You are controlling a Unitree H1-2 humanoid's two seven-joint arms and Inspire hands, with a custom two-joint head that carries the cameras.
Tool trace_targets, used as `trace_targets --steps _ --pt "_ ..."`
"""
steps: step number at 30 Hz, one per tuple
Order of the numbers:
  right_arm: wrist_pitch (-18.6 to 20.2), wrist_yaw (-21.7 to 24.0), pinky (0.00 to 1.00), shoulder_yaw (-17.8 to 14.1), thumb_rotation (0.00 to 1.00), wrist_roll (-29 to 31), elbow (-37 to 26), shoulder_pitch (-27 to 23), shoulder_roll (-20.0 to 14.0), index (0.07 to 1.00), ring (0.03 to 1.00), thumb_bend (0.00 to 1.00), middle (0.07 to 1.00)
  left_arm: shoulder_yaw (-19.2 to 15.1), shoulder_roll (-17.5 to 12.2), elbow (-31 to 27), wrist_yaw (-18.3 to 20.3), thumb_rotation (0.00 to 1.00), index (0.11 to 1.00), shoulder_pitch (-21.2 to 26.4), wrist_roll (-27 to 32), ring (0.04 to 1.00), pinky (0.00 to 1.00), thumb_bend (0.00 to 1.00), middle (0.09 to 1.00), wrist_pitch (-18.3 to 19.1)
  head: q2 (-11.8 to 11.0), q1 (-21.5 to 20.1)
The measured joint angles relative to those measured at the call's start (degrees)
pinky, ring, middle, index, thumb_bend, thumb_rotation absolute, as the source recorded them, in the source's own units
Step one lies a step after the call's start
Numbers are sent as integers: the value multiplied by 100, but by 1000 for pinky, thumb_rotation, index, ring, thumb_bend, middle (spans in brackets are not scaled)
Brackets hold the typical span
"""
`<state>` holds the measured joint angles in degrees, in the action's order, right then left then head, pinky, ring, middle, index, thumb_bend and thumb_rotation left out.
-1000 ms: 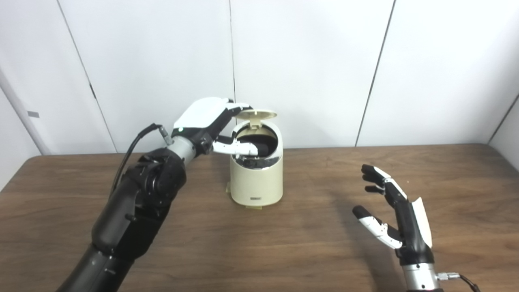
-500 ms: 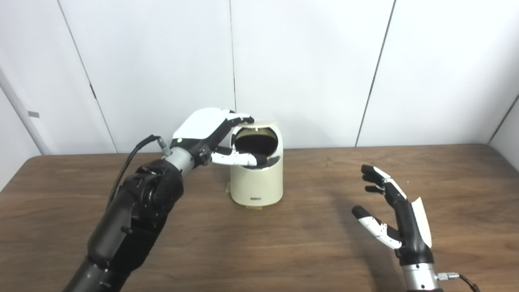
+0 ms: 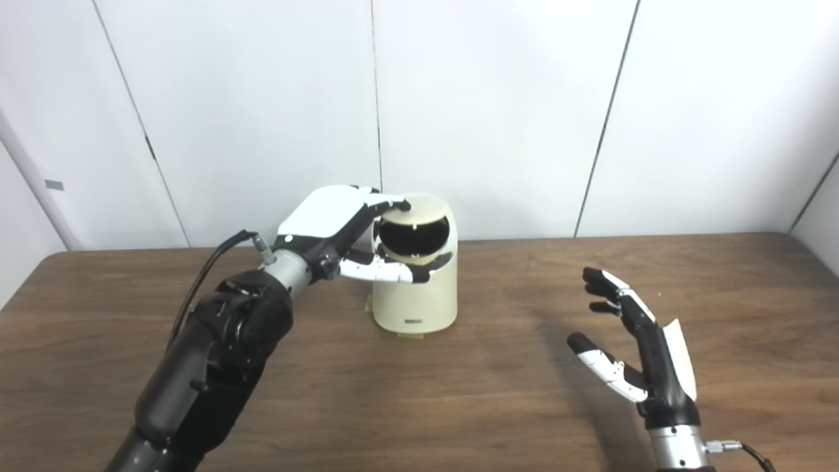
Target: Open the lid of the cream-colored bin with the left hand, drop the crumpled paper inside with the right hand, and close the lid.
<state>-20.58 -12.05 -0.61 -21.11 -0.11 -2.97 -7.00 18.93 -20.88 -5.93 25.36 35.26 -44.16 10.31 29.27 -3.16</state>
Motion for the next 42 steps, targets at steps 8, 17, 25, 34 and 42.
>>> trace_targets --steps 8,17,25,34,42 --pt "0 0 683 0 695 9 1 -1 -1 810 787 556 811 178 -145 -33 -85 830 880 -53 -557 950 1000 1000 854 -373 9 0" --pt "1 0 672 -1 686 4 -1 -1 0 810 781 546 808 281 -226 -44 -115 808 843 -109 -1050 944 1000 1000 848 -785 17 -9" --pt "6 -1 673 -2 693 -31 -6 0 8 811 781 555 806 450 -346 -21 -289 795 829 -117 -1546 938 1000 1000 840 -1239 26 -35" --pt "6 -24 681 -5 705 -54 -5 -1 12 809 783 558 802 449 -355 7 -320 773 828 -139 -1716 924 1000 1000 829 -1455 35 -62" --pt "6 -53 684 -4 695 -37 -6 -1 13 810 787 558 806 457 -352 18 -322 779 834 -163 -1740 927 1000 1000 830 -1517 70 -88"
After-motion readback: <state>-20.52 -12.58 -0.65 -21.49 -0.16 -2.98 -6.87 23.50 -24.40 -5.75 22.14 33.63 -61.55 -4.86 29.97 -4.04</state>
